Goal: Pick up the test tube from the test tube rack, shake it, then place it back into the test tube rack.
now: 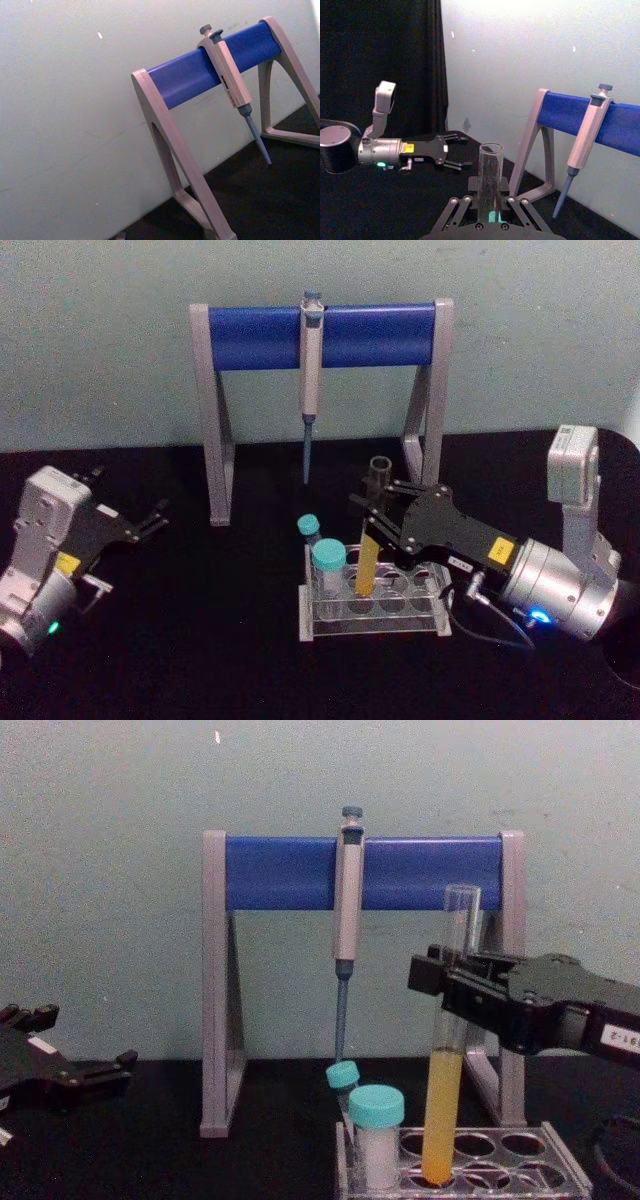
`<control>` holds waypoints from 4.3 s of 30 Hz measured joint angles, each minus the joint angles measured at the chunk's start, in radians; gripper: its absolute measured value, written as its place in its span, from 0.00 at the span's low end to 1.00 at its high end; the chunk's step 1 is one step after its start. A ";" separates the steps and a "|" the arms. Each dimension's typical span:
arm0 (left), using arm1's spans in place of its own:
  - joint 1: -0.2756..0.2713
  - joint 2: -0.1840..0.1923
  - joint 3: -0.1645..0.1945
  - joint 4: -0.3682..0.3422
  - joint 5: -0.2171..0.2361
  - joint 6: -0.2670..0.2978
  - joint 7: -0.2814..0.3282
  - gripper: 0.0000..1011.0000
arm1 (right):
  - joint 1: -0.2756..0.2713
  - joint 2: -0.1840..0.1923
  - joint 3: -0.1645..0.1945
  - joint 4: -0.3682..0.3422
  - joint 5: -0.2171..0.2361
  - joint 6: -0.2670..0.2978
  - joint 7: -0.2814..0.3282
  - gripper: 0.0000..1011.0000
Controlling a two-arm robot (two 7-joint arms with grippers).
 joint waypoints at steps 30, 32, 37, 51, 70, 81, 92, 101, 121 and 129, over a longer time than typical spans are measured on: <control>0.000 0.000 0.000 0.000 0.000 0.000 0.000 0.99 | 0.031 -0.049 -0.019 0.101 -0.034 -0.008 -0.028 0.24; 0.000 0.000 0.000 0.000 0.000 0.000 0.000 0.99 | 0.033 -0.052 -0.020 0.111 -0.037 -0.007 -0.031 0.24; 0.000 0.000 0.000 0.000 0.000 0.000 0.000 0.99 | 0.034 -0.060 -0.022 0.125 -0.043 -0.004 -0.032 0.23; 0.000 0.000 0.000 0.000 0.000 0.000 0.000 0.99 | 0.033 -0.073 -0.029 0.151 -0.057 0.003 -0.035 0.24; 0.000 0.000 0.000 0.000 0.000 0.000 0.000 0.99 | 0.030 -0.085 -0.029 0.173 -0.064 0.014 -0.039 0.23; 0.000 0.000 0.000 0.000 0.000 0.000 0.000 0.99 | 0.030 -0.090 -0.029 0.175 -0.071 0.017 -0.053 0.24; 0.000 0.000 0.000 0.000 0.000 0.000 0.000 0.99 | 0.030 -0.089 -0.029 0.175 -0.071 0.020 -0.050 0.30; 0.000 0.000 0.000 0.000 0.000 0.000 0.000 0.99 | 0.030 -0.089 -0.029 0.175 -0.070 0.020 -0.048 0.61; 0.000 0.000 0.000 0.000 0.000 0.000 0.000 0.99 | 0.030 -0.089 -0.029 0.174 -0.068 0.020 -0.047 0.99; 0.000 0.000 0.000 0.000 0.000 0.000 0.000 0.99 | 0.016 -0.077 0.002 0.116 -0.065 -0.015 -0.057 0.99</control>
